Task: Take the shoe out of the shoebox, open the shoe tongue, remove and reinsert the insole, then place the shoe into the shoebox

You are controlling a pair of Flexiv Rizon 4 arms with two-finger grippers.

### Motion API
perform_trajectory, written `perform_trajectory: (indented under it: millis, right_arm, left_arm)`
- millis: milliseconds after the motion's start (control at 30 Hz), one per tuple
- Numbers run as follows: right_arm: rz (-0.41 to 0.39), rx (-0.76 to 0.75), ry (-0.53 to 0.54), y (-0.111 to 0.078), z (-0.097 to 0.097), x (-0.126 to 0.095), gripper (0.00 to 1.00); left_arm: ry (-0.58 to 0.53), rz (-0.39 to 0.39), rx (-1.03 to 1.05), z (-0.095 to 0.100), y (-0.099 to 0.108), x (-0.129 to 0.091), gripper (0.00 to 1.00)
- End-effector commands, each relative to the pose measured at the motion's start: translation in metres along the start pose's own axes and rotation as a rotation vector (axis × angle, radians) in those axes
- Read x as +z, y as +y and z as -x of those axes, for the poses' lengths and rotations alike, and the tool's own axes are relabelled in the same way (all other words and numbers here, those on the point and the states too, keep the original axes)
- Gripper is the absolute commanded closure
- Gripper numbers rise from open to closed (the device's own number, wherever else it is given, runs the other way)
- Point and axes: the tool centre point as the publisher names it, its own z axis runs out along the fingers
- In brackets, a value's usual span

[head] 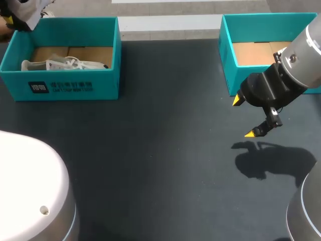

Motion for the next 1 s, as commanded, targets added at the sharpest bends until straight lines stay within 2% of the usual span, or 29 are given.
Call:
perform_trajectory:
  millis: [33, 67, 167, 367, 467, 1000]
  right_arm:
    - [-0.003, 0.001, -0.001, 0.001, 0.0, 0.001, 0.0]
    - [-0.003, 0.001, -0.001, 0.001, 0.0, 0.001, 0.0]
    - [-0.003, 0.001, -0.001, 0.001, 0.0, 0.001, 0.0]
    - [-0.003, 0.001, -0.001, 0.001, 0.0, 0.001, 0.0]
    - [-0.003, 0.001, -0.001, 0.001, 0.0, 0.001, 0.0]
    - [-0.003, 0.001, -0.001, 0.001, 0.0, 0.001, 0.0]
  left_arm:
    - [-0.104, 0.152, 0.573, 0.0, 0.016, 0.004, 1.0]
    - [-0.124, 0.163, 0.654, -0.001, 0.021, 0.003, 1.0]
    - [-0.083, 0.124, 0.899, 0.003, 0.03, -0.005, 1.0]
    - [-0.034, 0.166, 1.253, 0.016, 0.036, -0.014, 1.0]
    - [-0.009, 0.174, 1.28, 0.021, 0.035, -0.015, 1.0]
    - [-0.009, 0.174, 1.28, 0.021, 0.035, -0.015, 1.0]
